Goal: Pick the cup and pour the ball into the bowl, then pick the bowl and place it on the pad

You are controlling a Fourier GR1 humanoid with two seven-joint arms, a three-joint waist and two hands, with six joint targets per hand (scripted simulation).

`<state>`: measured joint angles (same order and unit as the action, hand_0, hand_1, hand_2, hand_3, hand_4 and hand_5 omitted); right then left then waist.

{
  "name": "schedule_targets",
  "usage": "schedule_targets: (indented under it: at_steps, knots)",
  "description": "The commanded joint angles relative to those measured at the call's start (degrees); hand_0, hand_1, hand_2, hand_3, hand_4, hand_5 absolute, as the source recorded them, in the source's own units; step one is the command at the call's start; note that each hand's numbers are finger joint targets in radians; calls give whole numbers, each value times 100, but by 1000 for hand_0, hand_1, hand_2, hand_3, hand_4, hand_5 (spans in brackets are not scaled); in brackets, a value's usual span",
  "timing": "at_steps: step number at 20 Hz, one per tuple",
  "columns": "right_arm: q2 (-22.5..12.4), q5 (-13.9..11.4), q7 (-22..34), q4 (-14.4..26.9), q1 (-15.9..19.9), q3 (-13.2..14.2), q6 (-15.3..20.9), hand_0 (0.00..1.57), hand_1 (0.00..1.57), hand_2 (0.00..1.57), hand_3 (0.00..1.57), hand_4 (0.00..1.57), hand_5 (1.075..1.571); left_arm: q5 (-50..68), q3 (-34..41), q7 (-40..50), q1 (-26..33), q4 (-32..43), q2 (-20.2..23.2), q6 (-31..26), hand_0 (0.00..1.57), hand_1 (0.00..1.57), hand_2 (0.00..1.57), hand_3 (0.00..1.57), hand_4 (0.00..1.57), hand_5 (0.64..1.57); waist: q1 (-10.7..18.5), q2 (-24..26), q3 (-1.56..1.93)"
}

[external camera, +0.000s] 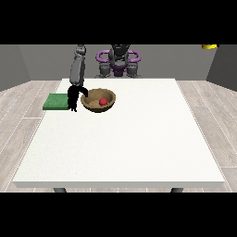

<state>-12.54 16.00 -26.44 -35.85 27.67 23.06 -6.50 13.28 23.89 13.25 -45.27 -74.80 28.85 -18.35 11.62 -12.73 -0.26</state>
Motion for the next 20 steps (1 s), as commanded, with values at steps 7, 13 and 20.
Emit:
schedule_targets:
  at_steps: [7, 13, 20]
  knots:
    - [440, -74, -190, 508, 597, -124, 502, 0, 0, 0, 0, 448, 1550, 417, 176, 257, -92, -127, 453, -192, 0, 0, 0, 0, 1023, 1537, 161, -177, 31]
    - [162, -69, -30, 707, 357, 38, 917, 0, 0, 0, 0, 615, 1568, 634, 401, -30, 264, -60, 608, -486, 0, 0, 0, 0, 1023, 1540, 169, -381, 26]
    - [-360, -627, 226, 813, -324, -197, 1564, 1571, 1571, 1571, 1566, 903, 1495, 723, 364, 122, 215, -183, 578, -454, 0, 0, 0, 0, 1071, 1523, 191, -416, 14]
